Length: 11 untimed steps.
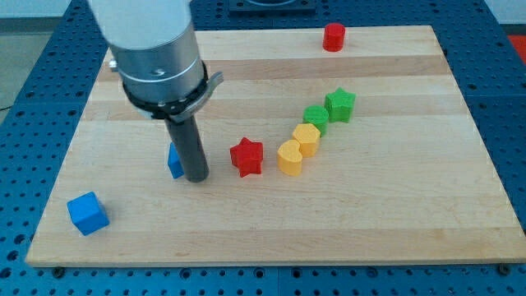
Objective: Place the blue triangle to the top left of the red star
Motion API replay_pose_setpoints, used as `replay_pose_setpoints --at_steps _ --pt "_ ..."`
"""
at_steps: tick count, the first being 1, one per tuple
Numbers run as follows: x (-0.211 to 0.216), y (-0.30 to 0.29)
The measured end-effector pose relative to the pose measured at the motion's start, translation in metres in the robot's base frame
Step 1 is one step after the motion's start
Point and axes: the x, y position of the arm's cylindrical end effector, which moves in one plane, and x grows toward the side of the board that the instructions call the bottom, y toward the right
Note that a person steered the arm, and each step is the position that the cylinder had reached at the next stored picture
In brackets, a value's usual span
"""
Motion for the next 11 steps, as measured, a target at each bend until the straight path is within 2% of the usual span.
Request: replay_pose_setpoints --at_steps 2,3,5,6,7,8,11 --pt "0.014 -0.085" --pt "0.003 -0.106" --pt "-0.022 -0.041" --pt "-0.021 -0.040" --pt "0.016 -0.058" --pt "0.031 -0.048" --pt "-0.020 0.006"
